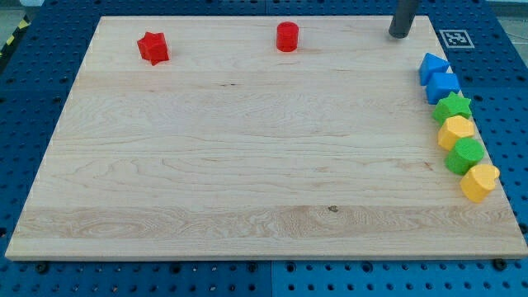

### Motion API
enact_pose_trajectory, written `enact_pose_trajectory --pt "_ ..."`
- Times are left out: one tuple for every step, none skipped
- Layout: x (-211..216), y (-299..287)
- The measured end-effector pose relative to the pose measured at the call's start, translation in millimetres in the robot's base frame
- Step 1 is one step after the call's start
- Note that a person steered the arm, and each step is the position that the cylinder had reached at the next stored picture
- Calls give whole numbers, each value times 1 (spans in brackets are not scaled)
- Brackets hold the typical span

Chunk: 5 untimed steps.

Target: Move your arm to the top right of the board

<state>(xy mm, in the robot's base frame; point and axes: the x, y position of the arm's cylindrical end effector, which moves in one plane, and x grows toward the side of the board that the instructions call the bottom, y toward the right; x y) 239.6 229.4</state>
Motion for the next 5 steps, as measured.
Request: enact_pose_trajectory --pt "-4 0" --pt "-7 0" --pt "-10 0" --pt "-11 0" --pt "-14 0"
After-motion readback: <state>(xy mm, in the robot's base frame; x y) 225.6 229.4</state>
